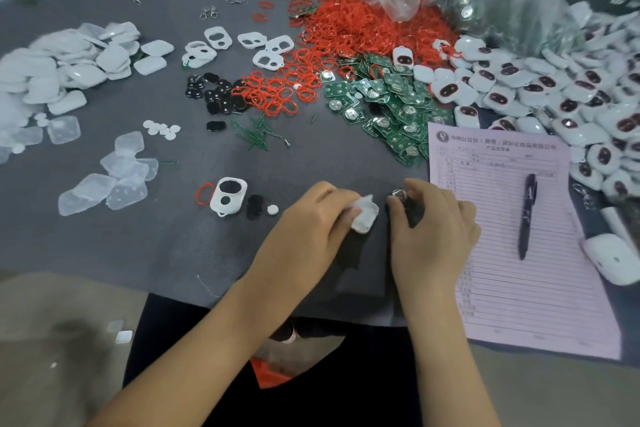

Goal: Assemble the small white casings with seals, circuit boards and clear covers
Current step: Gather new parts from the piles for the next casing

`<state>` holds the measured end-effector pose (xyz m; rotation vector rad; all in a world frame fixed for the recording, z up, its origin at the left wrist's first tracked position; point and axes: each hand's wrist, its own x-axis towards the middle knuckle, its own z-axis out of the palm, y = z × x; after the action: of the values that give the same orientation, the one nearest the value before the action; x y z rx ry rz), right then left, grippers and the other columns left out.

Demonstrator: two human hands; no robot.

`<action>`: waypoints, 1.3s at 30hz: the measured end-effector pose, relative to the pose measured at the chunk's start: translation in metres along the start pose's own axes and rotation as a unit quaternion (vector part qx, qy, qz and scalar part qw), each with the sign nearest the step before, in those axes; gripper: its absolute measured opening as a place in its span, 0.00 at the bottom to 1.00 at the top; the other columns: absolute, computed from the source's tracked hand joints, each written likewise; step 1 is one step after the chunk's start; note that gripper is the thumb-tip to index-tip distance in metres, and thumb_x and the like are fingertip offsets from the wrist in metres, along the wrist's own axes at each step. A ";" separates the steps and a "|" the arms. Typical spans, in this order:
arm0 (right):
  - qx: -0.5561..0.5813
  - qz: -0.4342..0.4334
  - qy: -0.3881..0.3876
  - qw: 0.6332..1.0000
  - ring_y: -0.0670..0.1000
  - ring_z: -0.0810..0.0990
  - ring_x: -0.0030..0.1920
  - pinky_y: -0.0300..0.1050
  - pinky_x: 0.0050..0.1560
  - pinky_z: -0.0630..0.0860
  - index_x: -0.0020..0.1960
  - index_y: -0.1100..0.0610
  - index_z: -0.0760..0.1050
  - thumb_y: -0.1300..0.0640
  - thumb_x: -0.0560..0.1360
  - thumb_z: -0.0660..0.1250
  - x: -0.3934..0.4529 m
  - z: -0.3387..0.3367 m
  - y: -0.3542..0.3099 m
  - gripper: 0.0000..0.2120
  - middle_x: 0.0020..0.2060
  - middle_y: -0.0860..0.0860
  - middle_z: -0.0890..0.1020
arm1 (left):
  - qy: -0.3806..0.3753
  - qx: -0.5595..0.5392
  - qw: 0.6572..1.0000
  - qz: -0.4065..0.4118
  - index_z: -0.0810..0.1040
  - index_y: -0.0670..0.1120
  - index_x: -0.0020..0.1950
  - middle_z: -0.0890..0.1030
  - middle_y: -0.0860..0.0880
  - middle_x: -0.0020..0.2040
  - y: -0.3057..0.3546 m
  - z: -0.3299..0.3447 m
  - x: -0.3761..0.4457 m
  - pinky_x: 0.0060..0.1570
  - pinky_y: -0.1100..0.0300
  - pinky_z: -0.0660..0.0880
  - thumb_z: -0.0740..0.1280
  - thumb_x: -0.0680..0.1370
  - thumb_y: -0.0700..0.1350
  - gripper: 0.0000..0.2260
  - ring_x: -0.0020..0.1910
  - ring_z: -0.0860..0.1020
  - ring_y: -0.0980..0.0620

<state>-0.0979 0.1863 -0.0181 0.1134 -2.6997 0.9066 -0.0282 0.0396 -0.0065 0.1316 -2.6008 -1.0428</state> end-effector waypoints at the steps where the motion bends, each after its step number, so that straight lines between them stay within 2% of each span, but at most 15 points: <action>1: 0.000 0.001 -0.002 1.000 0.57 0.71 0.57 0.46 0.53 0.57 0.61 0.50 0.81 0.51 0.78 0.73 0.000 0.000 -0.001 0.13 0.53 0.47 0.83 | 0.025 0.000 1.000 -0.001 0.82 0.45 0.62 0.78 0.52 0.51 -0.002 -0.004 0.002 0.51 0.62 0.73 0.67 0.84 0.45 0.09 0.46 0.76 0.54; 3: 0.000 0.002 -0.003 1.000 0.57 0.71 0.57 0.46 0.53 0.57 0.61 0.50 0.81 0.51 0.78 0.74 0.000 -0.001 -0.001 0.13 0.52 0.48 0.83 | 0.077 0.022 0.997 0.001 0.82 0.44 0.60 0.78 0.53 0.50 -0.008 -0.014 0.005 0.50 0.65 0.71 0.68 0.84 0.44 0.08 0.45 0.74 0.56; 6: 0.003 0.004 -0.001 1.000 0.56 0.71 0.57 0.46 0.54 0.57 0.61 0.50 0.81 0.51 0.78 0.74 0.000 -0.002 -0.003 0.13 0.52 0.47 0.83 | 0.119 0.149 0.981 0.030 0.84 0.46 0.58 0.82 0.50 0.52 -0.022 -0.030 0.006 0.53 0.53 0.75 0.70 0.82 0.47 0.08 0.53 0.78 0.46; 8: 0.011 0.013 0.001 1.000 0.56 0.71 0.57 0.46 0.54 0.58 0.62 0.50 0.81 0.50 0.77 0.75 0.000 -0.003 -0.004 0.14 0.52 0.47 0.83 | 0.119 0.205 0.971 0.038 0.84 0.48 0.56 0.82 0.51 0.53 -0.028 -0.037 0.004 0.50 0.47 0.75 0.70 0.82 0.48 0.07 0.54 0.78 0.43; 11: 0.013 0.020 0.002 1.000 0.58 0.73 0.56 0.49 0.55 0.61 0.62 0.51 0.81 0.50 0.76 0.75 0.000 -0.003 -0.004 0.16 0.52 0.50 0.83 | 0.114 0.209 0.970 0.047 0.85 0.50 0.56 0.82 0.52 0.53 -0.030 -0.038 -0.002 0.50 0.48 0.73 0.68 0.82 0.50 0.08 0.54 0.78 0.44; 14: -0.001 0.018 -0.006 1.000 0.57 0.75 0.56 0.51 0.57 0.62 0.62 0.49 0.82 0.48 0.77 0.74 0.002 -0.004 -0.004 0.15 0.52 0.50 0.82 | 0.092 0.189 0.975 0.066 0.86 0.49 0.57 0.82 0.50 0.54 -0.030 -0.030 -0.010 0.52 0.47 0.74 0.71 0.81 0.49 0.07 0.55 0.78 0.44; 19: -0.026 0.041 0.007 0.999 0.56 0.76 0.53 0.53 0.57 0.62 0.57 0.47 0.83 0.44 0.76 0.74 0.002 -0.006 -0.004 0.12 0.46 0.48 0.80 | 0.054 0.175 0.980 0.073 0.86 0.47 0.56 0.83 0.48 0.56 -0.026 -0.014 -0.018 0.50 0.44 0.77 0.76 0.77 0.45 0.08 0.54 0.78 0.42; 27: -0.034 0.041 -0.006 0.999 0.56 0.74 0.57 0.54 0.59 0.63 0.59 0.47 0.83 0.43 0.77 0.71 0.002 -0.005 -0.004 0.13 0.50 0.49 0.81 | 0.152 0.213 0.963 0.060 0.85 0.50 0.61 0.81 0.50 0.63 -0.033 -0.033 -0.016 0.58 0.47 0.74 0.72 0.80 0.47 0.10 0.59 0.75 0.43; 29: -0.032 0.043 -0.007 0.999 0.56 0.74 0.58 0.54 0.59 0.63 0.59 0.47 0.84 0.43 0.77 0.71 0.002 -0.005 -0.004 0.13 0.51 0.49 0.82 | 0.137 0.225 0.963 0.057 0.85 0.50 0.61 0.80 0.48 0.65 -0.036 -0.037 -0.015 0.59 0.45 0.74 0.72 0.79 0.47 0.11 0.61 0.74 0.41; 33: -0.027 0.047 -0.004 0.999 0.56 0.74 0.58 0.54 0.60 0.63 0.59 0.47 0.84 0.43 0.76 0.72 0.001 -0.004 -0.004 0.14 0.51 0.49 0.83 | 0.075 0.218 0.972 0.055 0.85 0.49 0.60 0.80 0.48 0.67 -0.034 -0.034 -0.021 0.63 0.48 0.69 0.76 0.75 0.52 0.15 0.65 0.74 0.42; 39: -0.007 0.054 -0.002 0.998 0.56 0.74 0.54 0.54 0.59 0.64 0.58 0.47 0.83 0.44 0.75 0.74 0.004 -0.005 -0.005 0.13 0.44 0.45 0.78 | 0.028 0.201 0.972 0.117 0.84 0.50 0.59 0.82 0.54 0.61 -0.027 -0.027 -0.028 0.58 0.50 0.71 0.70 0.77 0.53 0.13 0.61 0.77 0.46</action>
<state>-0.0999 0.1860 -0.0101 -0.0346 -2.7382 0.9194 0.0066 0.0078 -0.0145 -0.0499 -2.6617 -0.4181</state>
